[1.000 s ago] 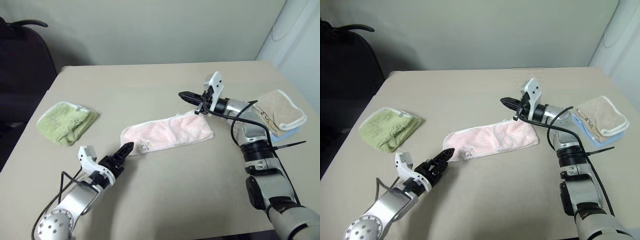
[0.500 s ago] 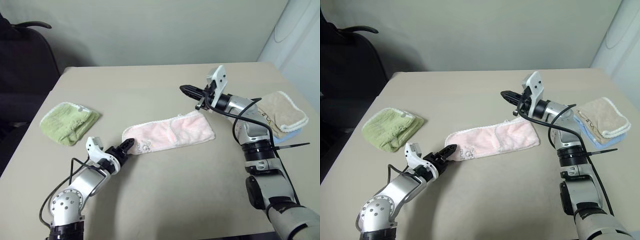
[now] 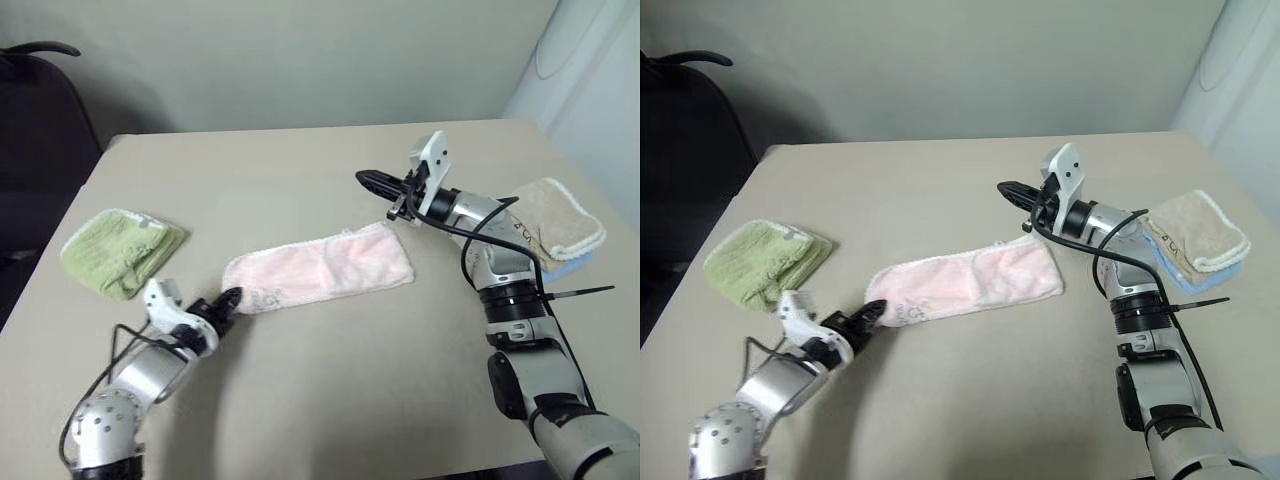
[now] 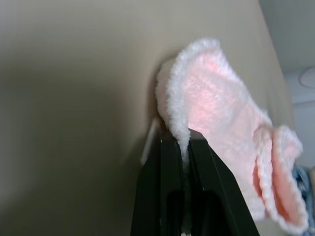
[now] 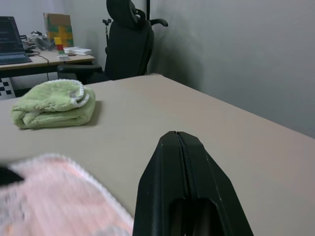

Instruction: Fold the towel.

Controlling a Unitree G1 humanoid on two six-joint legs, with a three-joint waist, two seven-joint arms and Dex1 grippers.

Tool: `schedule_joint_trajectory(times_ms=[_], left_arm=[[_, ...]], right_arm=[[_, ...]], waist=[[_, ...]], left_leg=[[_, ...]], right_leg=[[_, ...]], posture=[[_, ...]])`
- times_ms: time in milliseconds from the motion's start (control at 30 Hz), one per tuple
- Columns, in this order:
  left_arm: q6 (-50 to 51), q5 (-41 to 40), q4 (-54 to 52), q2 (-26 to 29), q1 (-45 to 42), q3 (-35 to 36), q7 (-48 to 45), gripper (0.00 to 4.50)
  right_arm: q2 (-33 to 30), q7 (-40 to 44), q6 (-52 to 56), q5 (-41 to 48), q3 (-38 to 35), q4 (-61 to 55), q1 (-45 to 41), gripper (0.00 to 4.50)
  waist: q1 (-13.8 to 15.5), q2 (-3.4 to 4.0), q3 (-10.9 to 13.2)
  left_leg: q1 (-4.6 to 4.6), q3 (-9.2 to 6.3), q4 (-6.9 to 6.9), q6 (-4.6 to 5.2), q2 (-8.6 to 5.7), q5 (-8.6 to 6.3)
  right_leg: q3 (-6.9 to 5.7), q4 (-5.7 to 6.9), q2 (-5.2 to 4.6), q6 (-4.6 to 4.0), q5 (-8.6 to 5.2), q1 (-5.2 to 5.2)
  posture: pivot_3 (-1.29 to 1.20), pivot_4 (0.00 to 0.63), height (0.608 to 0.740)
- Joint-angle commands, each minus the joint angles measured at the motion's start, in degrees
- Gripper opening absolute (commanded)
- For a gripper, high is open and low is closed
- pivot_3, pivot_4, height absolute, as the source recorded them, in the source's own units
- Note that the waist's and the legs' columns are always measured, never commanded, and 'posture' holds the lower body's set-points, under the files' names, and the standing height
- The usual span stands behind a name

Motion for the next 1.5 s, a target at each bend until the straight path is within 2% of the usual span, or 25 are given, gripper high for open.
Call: schedule_joint_trajectory(times_ms=[33, 100, 200, 300, 400, 600, 767, 967, 1067, 1400, 1433, 1500], left_arm=[[-0.9, 0.0, -2.5, 4.4, -1.4, 5.0, -3.0, 0.05], [0.0, 0.4, -2.9, 7.4, -3.3, 5.4, -4.7, 0.05], [2.3, 2.1, -3.7, 11.4, -7.9, 1.8, -7.6, 0.05], [5.0, 4.9, -4.5, 13.8, -14.1, -4.2, -10.2, 0.05], [9.1, 9.3, -5.7, 14.4, -22.8, -13.7, -13.7, 0.05], [14.7, 19.3, -1.3, 9.6, -36.0, -28.5, -19.9, 0.05], [16.9, 29.2, 2.7, 5.8, -40.4, -38.2, -26.6, 0.05], [16.3, 37.7, 7.0, 2.2, -40.6, -42.0, -33.5, 0.05], [16.4, 39.6, 8.4, 0.6, -39.6, -40.8, -35.6, 0.74], [20.1, 34.8, 4.3, -5.7, -36.2, -29.4, -36.0, 4.28], [20.5, 34.7, 3.6, -5.9, -35.9, -28.8, -35.8, 4.46], [20.7, 33.7, 1.6, -6.3, -34.8, -26.4, -35.3, 4.46]], right_arm=[[-0.8, -0.2, -1.0, 0.7, -1.0, -1.8, 0.0, 0.00], [-0.9, -0.3, -1.0, 0.7, -0.9, -1.7, 0.3, 0.00], [-0.8, -0.6, -1.3, 0.5, -0.8, -1.2, 0.3, 0.00], [-0.7, -0.8, -1.6, 0.2, -0.6, -0.4, 0.1, 0.00], [-0.6, -1.8, -2.1, -0.2, -0.9, 0.4, -0.1, 0.00], [-0.3, -5.2, -3.2, -0.3, -2.3, 1.4, -0.1, 0.00], [-1.0, -8.1, -3.1, 0.0, -4.0, 0.2, 1.0, 0.00], [-2.0, -9.3, -2.9, 0.1, -4.7, -1.0, 2.6, 0.00], [-1.9, -9.6, -2.7, 0.1, -4.7, -1.7, 3.2, 0.00], [-1.8, -8.7, -3.0, -0.2, -3.9, -0.5, 2.7, 0.00], [-1.8, -8.6, -3.0, -0.3, -3.8, -0.4, 2.7, 0.00], [-1.8, -8.2, -2.8, -0.3, -3.5, -0.3, 2.6, 0.00]], waist=[[0.0, -0.01, 0.0], [0.0, -0.05, 0.0], [0.2, -0.11, 0.1], [0.6, -0.11, 0.1], [0.6, -0.14, 0.1], [0.5, -0.17, 0.1], [0.5, -0.17, 0.1], [0.7, -0.18, 0.1], [0.7, -0.18, 0.1], [0.8, -0.18, 0.1], [0.9, -0.18, 0.1], [0.9, -0.18, 0.1]], left_leg=[[0.00, -0.01, 0.00, -0.02, 0.01, -0.01], [-0.03, -0.02, -0.01, -0.05, 0.03, -0.03], [-0.15, -0.05, 0.04, -0.05, 0.02, -0.03], [-0.22, -0.08, 0.10, -0.04, 0.01, -0.02], [-0.26, -0.08, 0.12, -0.05, 0.00, -0.03], [-0.48, -0.05, 0.10, -0.21, 0.01, 0.00], [-0.87, 0.00, 0.09, -0.34, 0.03, 0.08], [-1.10, 0.02, 0.10, -0.32, 0.04, 0.10], [-1.10, 0.02, 0.12, -0.30, 0.03, 0.11], [-1.08, 0.02, 0.21, -0.22, 0.03, 0.31], [-1.07, 0.03, 0.24, -0.21, 0.03, 0.31], [-1.09, 0.03, 0.30, -0.21, 0.03, 0.31]], right_leg=[[0.00, 0.01, 0.02, -0.02, -0.01, 0.00], [0.00, 0.00, 0.02, -0.04, -0.02, -0.03], [0.00, 0.01, 0.02, -0.04, -0.02, -0.12], [0.00, 0.02, 0.01, -0.04, 0.00, -0.15], [0.00, 0.03, 0.01, -0.04, 0.03, -0.18], [-0.01, 0.03, 0.01, -0.03, 0.04, -0.42], [-0.01, 0.06, 0.02, -0.03, 0.04, -0.83], [-0.01, 0.04, 0.01, 0.01, 0.06, -1.06], [0.00, 0.05, 0.01, 0.03, 0.07, -1.06], [-0.01, 0.18, 0.01, 0.16, 0.16, -1.03], [0.00, 0.19, 0.01, 0.17, 0.17, -1.02], [-0.01, 0.19, 0.01, 0.18, 0.18, -1.01]], posture=[[0.00, 0.150, 0.740], [0.00, 0.150, 0.740], [0.00, 0.150, 0.740], [0.00, 0.150, 0.740], [0.00, 0.150, 0.740], [0.00, 0.150, 0.740], [0.00, 0.150, 0.740], [0.00, 0.150, 0.740], [0.00, 0.150, 0.740], [0.00, 0.150, 0.740], [0.00, 0.150, 0.740], [0.00, 0.150, 0.740]])
